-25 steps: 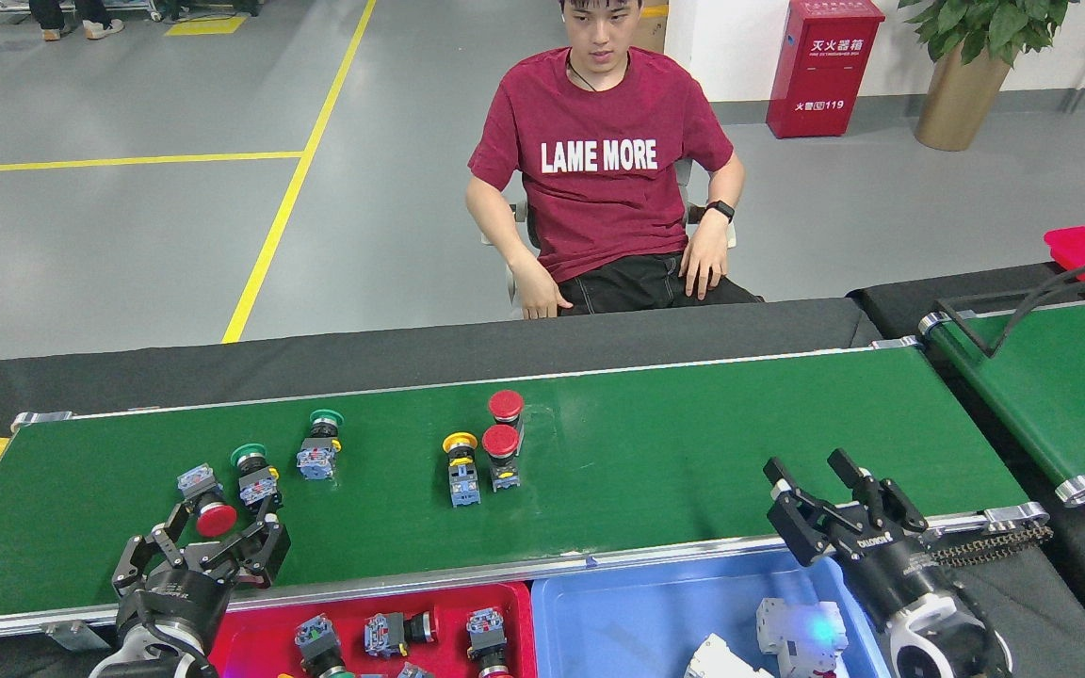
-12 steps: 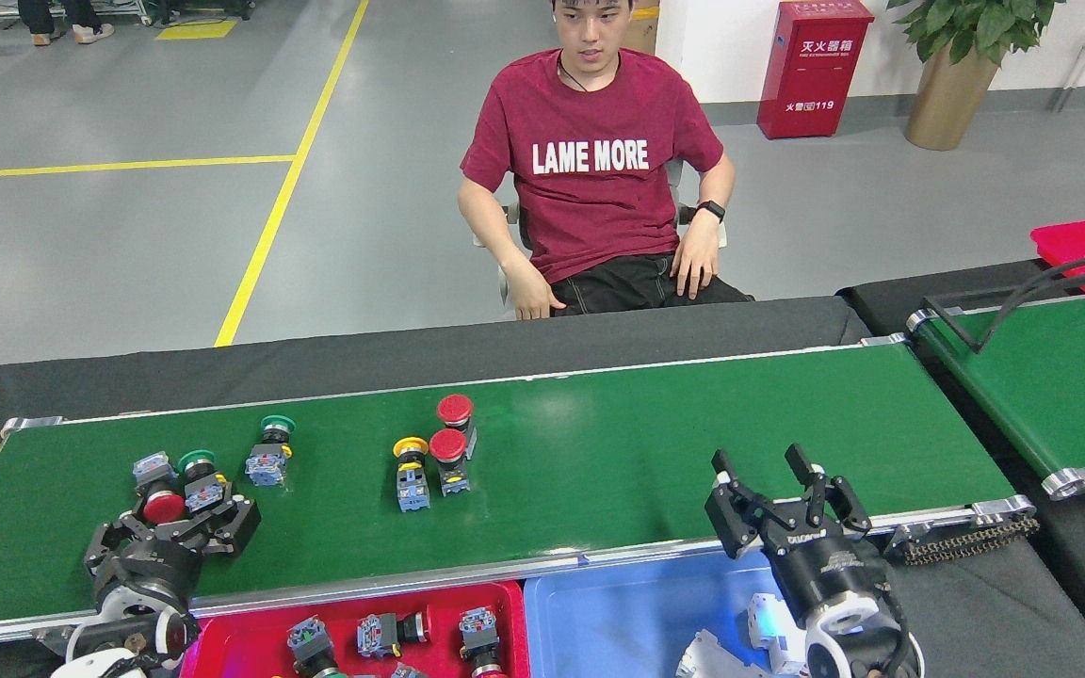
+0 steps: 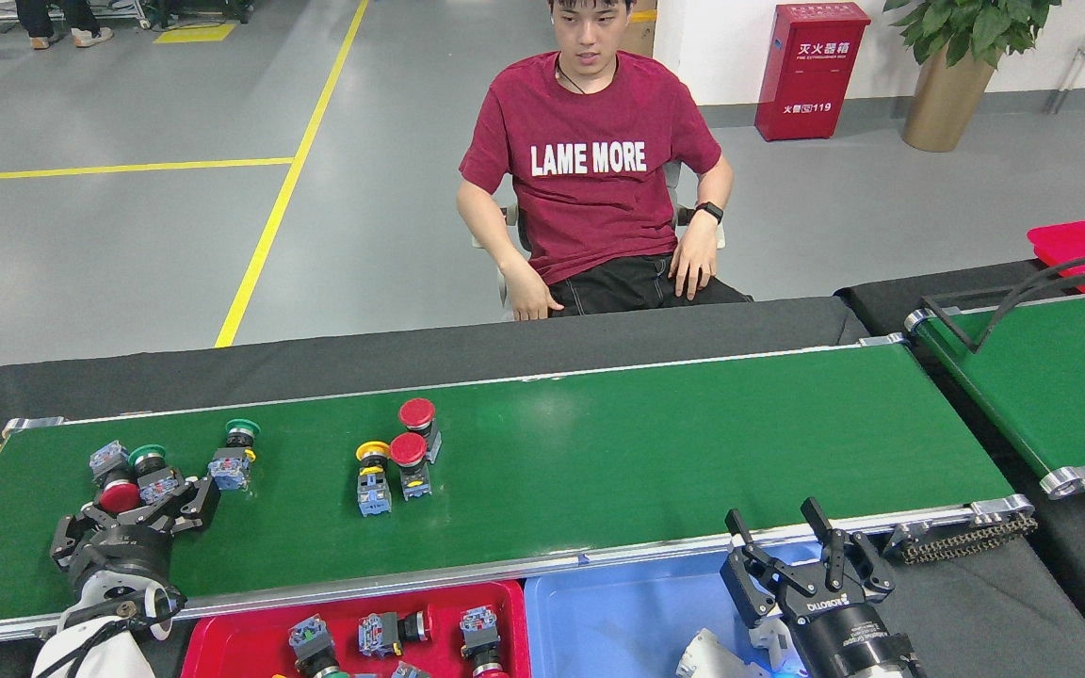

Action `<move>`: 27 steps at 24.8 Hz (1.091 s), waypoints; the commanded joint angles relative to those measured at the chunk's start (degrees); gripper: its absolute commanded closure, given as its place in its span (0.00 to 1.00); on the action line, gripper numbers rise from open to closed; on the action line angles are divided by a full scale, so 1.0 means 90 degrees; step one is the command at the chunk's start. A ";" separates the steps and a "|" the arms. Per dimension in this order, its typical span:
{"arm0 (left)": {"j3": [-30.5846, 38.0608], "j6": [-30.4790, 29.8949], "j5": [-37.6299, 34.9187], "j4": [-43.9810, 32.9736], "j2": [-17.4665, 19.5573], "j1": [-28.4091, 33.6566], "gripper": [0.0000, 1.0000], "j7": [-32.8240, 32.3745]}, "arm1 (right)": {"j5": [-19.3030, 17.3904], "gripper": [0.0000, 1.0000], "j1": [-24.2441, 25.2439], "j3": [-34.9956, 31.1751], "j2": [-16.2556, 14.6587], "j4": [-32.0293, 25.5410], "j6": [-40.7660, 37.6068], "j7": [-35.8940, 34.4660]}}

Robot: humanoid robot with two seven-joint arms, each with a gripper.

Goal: Pick switch part from conveyor to tray

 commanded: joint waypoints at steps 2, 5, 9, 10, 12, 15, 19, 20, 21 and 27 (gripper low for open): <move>0.0025 -0.0885 0.0028 -0.1021 0.0065 0.0320 0.83 0.0066 | -0.0020 0.05 0.0072 0.0253 -0.0311 -0.0245 0.0598 -0.0181; -0.0004 -0.2096 0.0038 -0.2447 0.0133 0.1297 0.82 0.0056 | -0.0020 0.04 0.0287 0.0409 -0.0428 -0.0401 0.0764 -0.0259; -0.0014 -0.4010 0.0204 -0.4136 -0.0023 0.3152 0.77 0.0017 | -0.0030 0.03 0.0316 0.0409 -0.0408 -0.0411 0.0783 -0.0318; -0.0023 -0.4400 0.0223 -0.4449 -0.0121 0.3592 0.71 0.0017 | -0.0049 0.03 0.0316 0.0409 -0.0408 -0.0420 0.0783 -0.0347; -0.0101 -0.4674 0.0223 -0.4839 -0.0423 0.4187 0.33 0.0007 | -0.0059 0.02 0.0326 0.0409 -0.0418 -0.0479 0.0783 -0.0357; -0.0092 -0.4674 0.0233 -0.4830 -0.0804 0.4354 0.00 0.0047 | -0.0059 0.02 0.0326 0.0409 -0.0418 -0.0499 0.0793 -0.0347; 0.0074 -0.4674 0.0252 -0.4830 -0.0834 0.4412 0.00 0.0066 | -0.0059 0.02 0.0345 0.0409 -0.0408 -0.0499 0.0803 -0.0347; 0.0230 -0.4674 0.0252 -0.4830 -0.0873 0.4412 0.00 0.0066 | -0.0059 0.02 0.0355 0.0399 -0.0408 -0.0508 0.0803 -0.0357; 0.0367 -0.4674 0.0252 -0.4830 -0.0922 0.4412 0.00 0.0066 | -0.0059 0.02 0.0355 0.0409 -0.0408 -0.0508 0.0842 -0.0357; 0.2105 -0.3102 0.0682 -0.4771 -0.1254 0.4178 0.00 0.0105 | -0.0059 0.02 0.0365 0.0409 -0.0428 -0.0557 0.1066 -0.0357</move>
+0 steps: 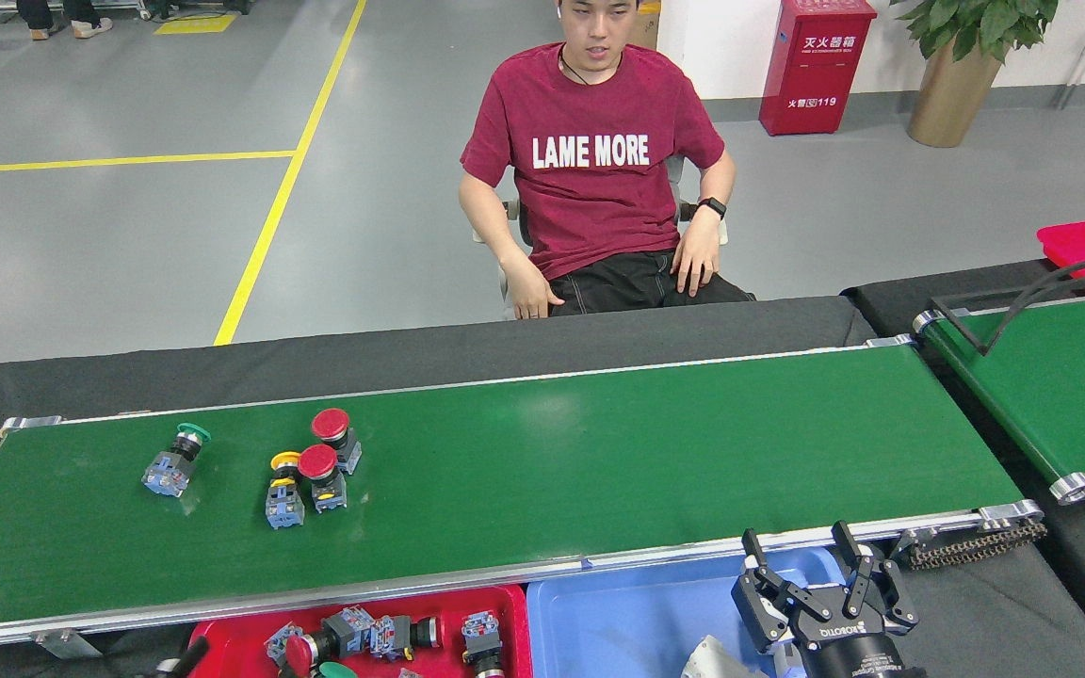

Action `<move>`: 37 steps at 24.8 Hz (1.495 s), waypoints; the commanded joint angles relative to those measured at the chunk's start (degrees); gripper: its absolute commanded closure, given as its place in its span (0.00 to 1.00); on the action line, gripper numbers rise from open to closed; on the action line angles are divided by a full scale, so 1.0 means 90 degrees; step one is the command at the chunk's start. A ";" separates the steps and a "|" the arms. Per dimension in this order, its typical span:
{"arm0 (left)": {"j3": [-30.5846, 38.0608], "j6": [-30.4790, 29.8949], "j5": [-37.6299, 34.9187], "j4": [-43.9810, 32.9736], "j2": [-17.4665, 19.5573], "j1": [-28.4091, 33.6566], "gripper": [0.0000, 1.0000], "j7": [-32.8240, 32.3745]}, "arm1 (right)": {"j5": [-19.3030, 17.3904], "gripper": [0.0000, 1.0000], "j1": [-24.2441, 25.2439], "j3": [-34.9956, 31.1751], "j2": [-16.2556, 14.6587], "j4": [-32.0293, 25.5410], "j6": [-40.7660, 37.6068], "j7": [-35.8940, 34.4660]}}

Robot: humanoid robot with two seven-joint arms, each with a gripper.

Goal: Pick switch part from conveyor to tray

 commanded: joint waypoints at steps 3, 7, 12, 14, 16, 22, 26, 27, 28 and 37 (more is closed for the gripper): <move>0.0443 0.0367 0.0161 -0.0013 0.0116 -0.0022 0.00 0.0066 | -0.0011 0.02 -0.0032 -0.0014 -0.0045 -0.0152 0.0032 -0.0062; -0.0025 0.0367 0.0005 -0.0022 0.0175 -0.0275 0.00 0.0008 | -0.0011 0.02 -0.0032 -0.0014 -0.0045 -0.0152 0.0042 -0.0062; -0.0963 0.0435 -0.0278 0.0407 0.0927 -0.1057 0.00 -0.0022 | -0.0011 0.02 -0.0042 -0.0014 -0.0045 -0.0152 0.0032 -0.0062; -0.1051 0.0416 -0.0278 0.0671 0.0985 -0.1350 0.00 -0.0031 | -0.0011 0.02 -0.0061 -0.0014 -0.0054 -0.0152 0.0022 -0.0072; -0.1061 0.0387 -0.0278 0.1071 0.1064 -0.1594 0.00 -0.0119 | -0.0011 0.02 -0.0061 -0.0014 -0.0054 -0.0152 0.0003 -0.0072; -0.1051 0.0416 -0.0269 0.2292 0.1513 -0.2434 0.00 -0.0207 | -0.0011 0.02 -0.0071 -0.0014 -0.0054 -0.0152 0.0003 -0.0072; -0.1051 0.0406 -0.0269 0.2868 0.1757 -0.2639 0.00 -0.0207 | -0.0011 0.02 -0.0071 -0.0014 -0.0054 -0.0152 0.0003 -0.0072; -0.1061 0.0406 -0.0269 0.3005 0.1806 -0.2697 0.00 -0.0207 | -0.0011 0.02 -0.0071 -0.0014 -0.0054 -0.0152 0.0003 -0.0072; -0.1061 0.0406 -0.0269 0.3093 0.1815 -0.2756 0.00 -0.0207 | -0.0011 0.02 -0.0071 -0.0014 -0.0054 -0.0152 0.0003 -0.0072; -0.1080 0.0377 -0.0269 0.3884 0.1933 -0.3273 0.00 -0.0207 | -0.0011 0.02 -0.0051 -0.0004 -0.0064 -0.0142 -0.0007 -0.0072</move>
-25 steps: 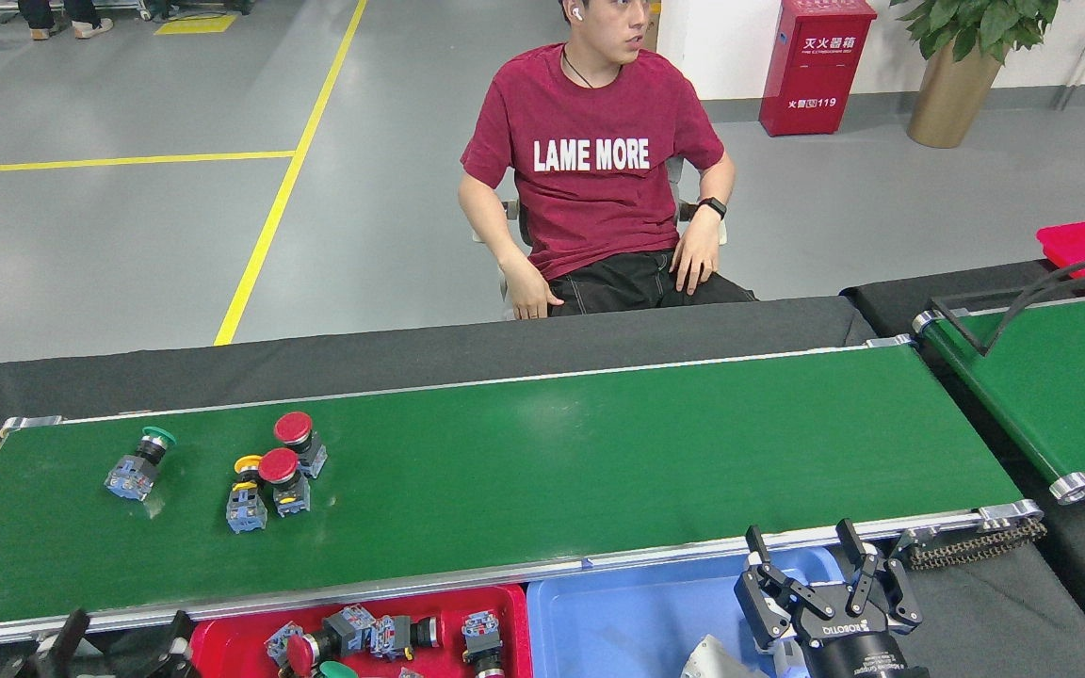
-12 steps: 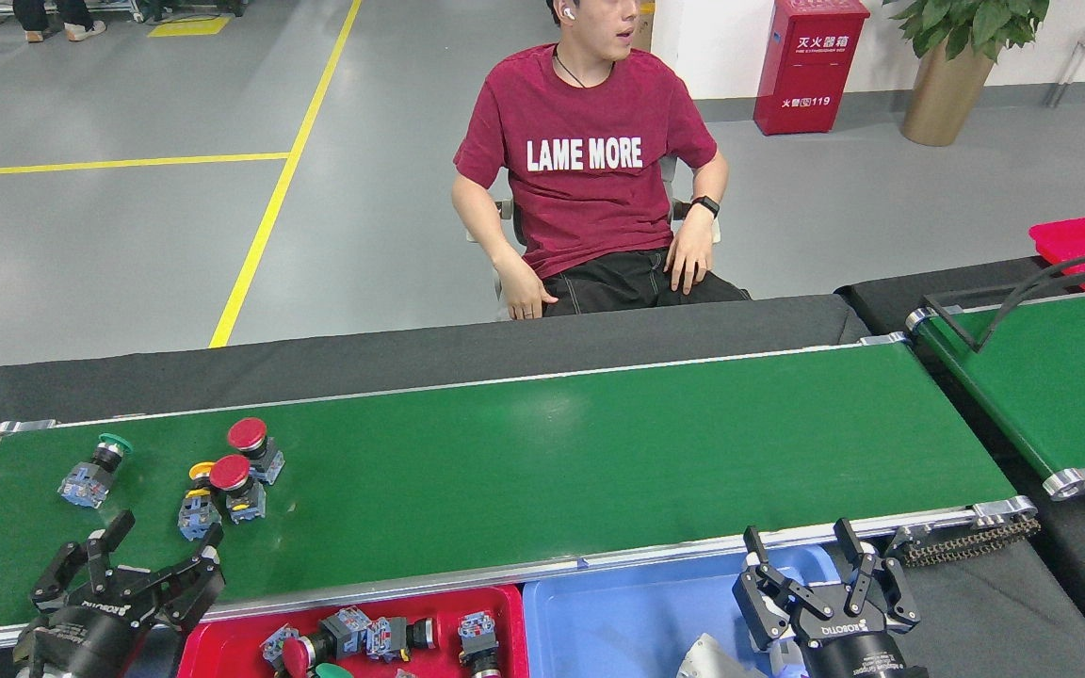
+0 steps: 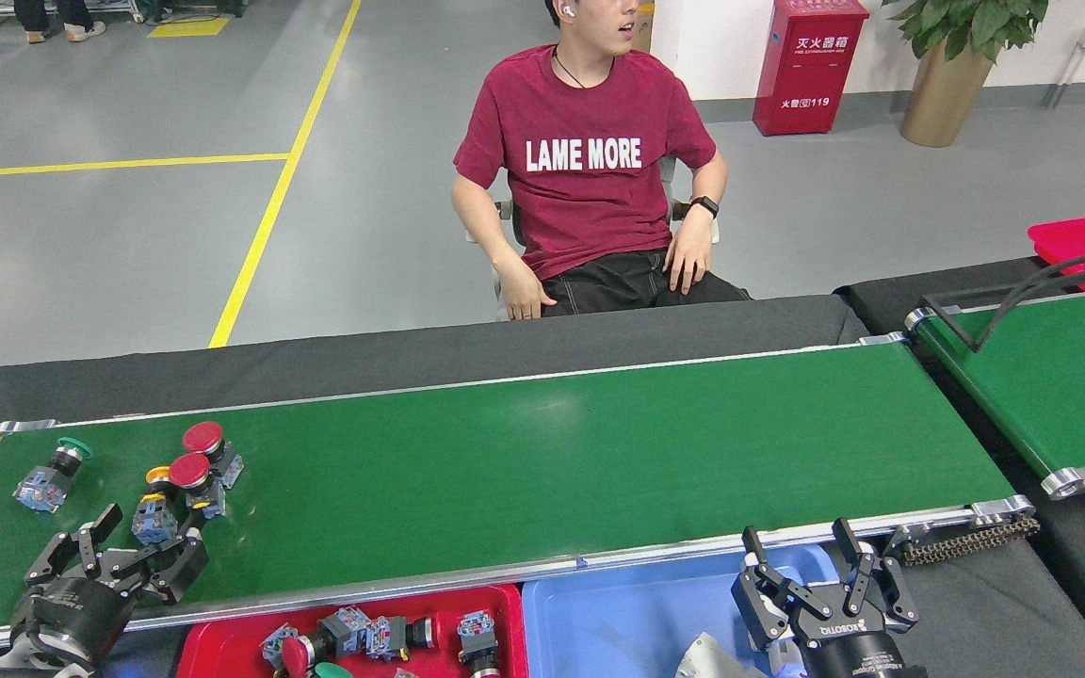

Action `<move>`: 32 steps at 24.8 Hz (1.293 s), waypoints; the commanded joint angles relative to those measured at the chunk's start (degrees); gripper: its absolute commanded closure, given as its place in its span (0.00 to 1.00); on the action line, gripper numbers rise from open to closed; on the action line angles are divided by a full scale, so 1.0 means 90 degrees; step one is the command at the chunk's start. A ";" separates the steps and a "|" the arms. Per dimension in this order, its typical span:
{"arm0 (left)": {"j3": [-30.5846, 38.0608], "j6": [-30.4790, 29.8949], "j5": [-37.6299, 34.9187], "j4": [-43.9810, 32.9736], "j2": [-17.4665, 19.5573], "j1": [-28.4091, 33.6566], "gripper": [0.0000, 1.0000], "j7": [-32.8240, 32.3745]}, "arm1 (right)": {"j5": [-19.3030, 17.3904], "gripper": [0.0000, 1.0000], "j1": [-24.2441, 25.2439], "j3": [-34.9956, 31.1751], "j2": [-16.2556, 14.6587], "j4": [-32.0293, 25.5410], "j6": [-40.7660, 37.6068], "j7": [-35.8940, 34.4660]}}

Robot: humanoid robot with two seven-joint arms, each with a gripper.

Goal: Pick switch part from conveyor to tray

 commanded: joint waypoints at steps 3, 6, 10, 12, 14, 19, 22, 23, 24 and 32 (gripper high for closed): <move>-0.0100 -0.0052 0.0019 0.0092 0.0089 -0.0093 0.00 0.0027 | -0.0011 0.02 -0.0049 0.0002 -0.0054 -0.0093 -0.0031 -0.0107; -0.0119 -0.0042 0.0019 0.0200 0.0089 -0.0132 0.00 0.0027 | -0.0011 0.02 -0.0039 0.0012 -0.0064 -0.0093 -0.0031 -0.0156; -0.0110 0.0104 0.0019 0.0502 0.0079 -0.0484 0.00 0.0027 | -0.0011 0.02 -0.0039 0.0090 -0.0064 -0.0083 -0.0022 -0.0165; -0.0119 0.0202 0.0010 0.0620 0.0098 -0.0640 0.00 0.0027 | -0.0011 0.02 -0.0039 0.0090 -0.0064 -0.0083 -0.0022 -0.0165; -0.0119 0.0232 0.0000 0.0678 0.0108 -0.0757 0.00 0.0027 | -0.0011 0.02 -0.0030 0.0090 -0.0064 -0.0073 -0.0022 -0.0165; -0.0226 0.0788 0.0000 0.1156 0.0118 -0.1011 0.30 0.0085 | -0.0011 0.02 -0.0030 0.0090 -0.0064 -0.0054 -0.0022 -0.0165; -0.0324 0.1228 0.0039 0.1440 0.0050 -0.1099 0.67 0.0105 | -0.0011 0.02 -0.0030 0.0090 -0.0064 -0.0054 -0.0022 -0.0165; -0.0354 0.1472 0.0039 0.1538 0.0030 -0.1167 0.68 0.0114 | -0.0011 0.02 -0.0030 0.0090 -0.0064 -0.0054 -0.0022 -0.0165; -0.0363 0.1735 0.0029 0.1635 0.0030 -0.1265 0.67 0.0144 | -0.0011 0.02 -0.0039 0.0090 -0.0064 -0.0054 -0.0022 -0.0165; -0.0490 0.2243 0.0078 0.2065 0.0040 -0.1861 0.76 0.0173 | -0.0011 0.02 -0.0030 0.0090 -0.0064 -0.0044 -0.0022 -0.0165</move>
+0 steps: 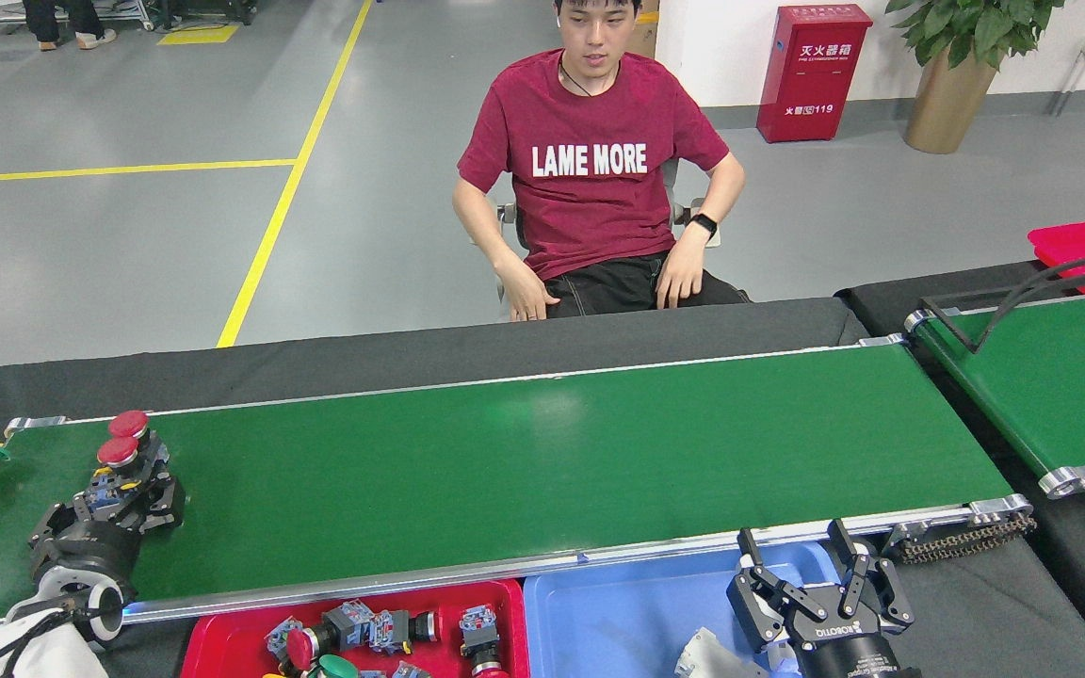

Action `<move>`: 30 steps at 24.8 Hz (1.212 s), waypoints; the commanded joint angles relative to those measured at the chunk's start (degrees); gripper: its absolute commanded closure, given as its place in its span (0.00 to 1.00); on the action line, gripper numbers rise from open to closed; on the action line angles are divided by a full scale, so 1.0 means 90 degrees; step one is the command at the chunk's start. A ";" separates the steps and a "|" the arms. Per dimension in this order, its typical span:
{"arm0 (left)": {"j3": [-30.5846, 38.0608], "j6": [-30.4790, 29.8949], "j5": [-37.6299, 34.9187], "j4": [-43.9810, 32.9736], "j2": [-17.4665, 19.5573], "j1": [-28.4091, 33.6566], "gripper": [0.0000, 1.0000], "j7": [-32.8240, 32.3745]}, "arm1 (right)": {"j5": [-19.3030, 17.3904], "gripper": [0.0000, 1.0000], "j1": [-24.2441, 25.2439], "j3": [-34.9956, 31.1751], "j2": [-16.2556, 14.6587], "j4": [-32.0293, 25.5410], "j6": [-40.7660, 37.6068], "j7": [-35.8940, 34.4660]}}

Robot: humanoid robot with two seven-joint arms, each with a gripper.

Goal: Pick switch part from conveyor to tray

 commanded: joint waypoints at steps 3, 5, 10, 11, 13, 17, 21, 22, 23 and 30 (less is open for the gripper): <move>-0.0002 -0.0067 0.0097 -0.0120 0.0028 -0.0088 0.87 0.0140 | -0.0011 0.02 -0.0021 0.0001 -0.0111 -0.0067 0.0010 -0.0063; -0.0002 -0.0292 0.0243 -0.0266 0.0038 -0.0039 0.89 0.0150 | -0.0011 0.02 -0.0011 0.0079 -0.0130 -0.0067 0.0010 -0.0063; -0.0002 -0.1288 0.0663 -0.1965 0.0058 0.0791 0.90 0.0101 | -0.0011 0.02 0.0018 0.0099 -0.0130 -0.0067 0.0010 -0.0063; -0.0002 -0.1600 0.0712 -0.2512 0.0048 0.1162 0.90 0.0062 | -0.0011 0.02 0.0018 0.0099 -0.0130 -0.0067 0.0010 -0.0063; 0.0007 -0.2587 0.0907 -0.3655 0.0028 0.2187 0.90 0.0052 | -0.0011 0.02 0.0018 0.0099 -0.0130 -0.0077 0.0019 -0.0063; -0.0012 -0.3807 0.1386 -0.5881 -0.0099 0.4550 0.89 0.0023 | -0.0011 0.02 0.0018 0.0099 -0.0130 -0.0116 0.0019 -0.0053; -0.0510 -0.3807 0.1454 -0.6125 -0.0597 0.5341 0.85 -0.0055 | -0.0011 0.02 0.0028 0.0099 -0.0140 -0.0125 0.0029 -0.0053; -0.0578 -0.3807 0.1454 -0.6125 -0.0597 0.5390 0.82 -0.0075 | -0.0011 0.02 0.0028 0.0099 -0.0140 -0.0125 0.0029 -0.0053; -0.0618 -0.3807 0.1454 -0.6125 -0.0597 0.5439 0.77 -0.0075 | -0.0011 0.02 0.0028 0.0099 -0.0140 -0.0135 0.0029 -0.0053; -0.0207 -0.3807 0.1493 -0.6125 -0.1232 0.5361 0.00 -0.0065 | -0.0011 0.02 0.0018 0.0099 -0.0189 -0.0155 0.0029 -0.0043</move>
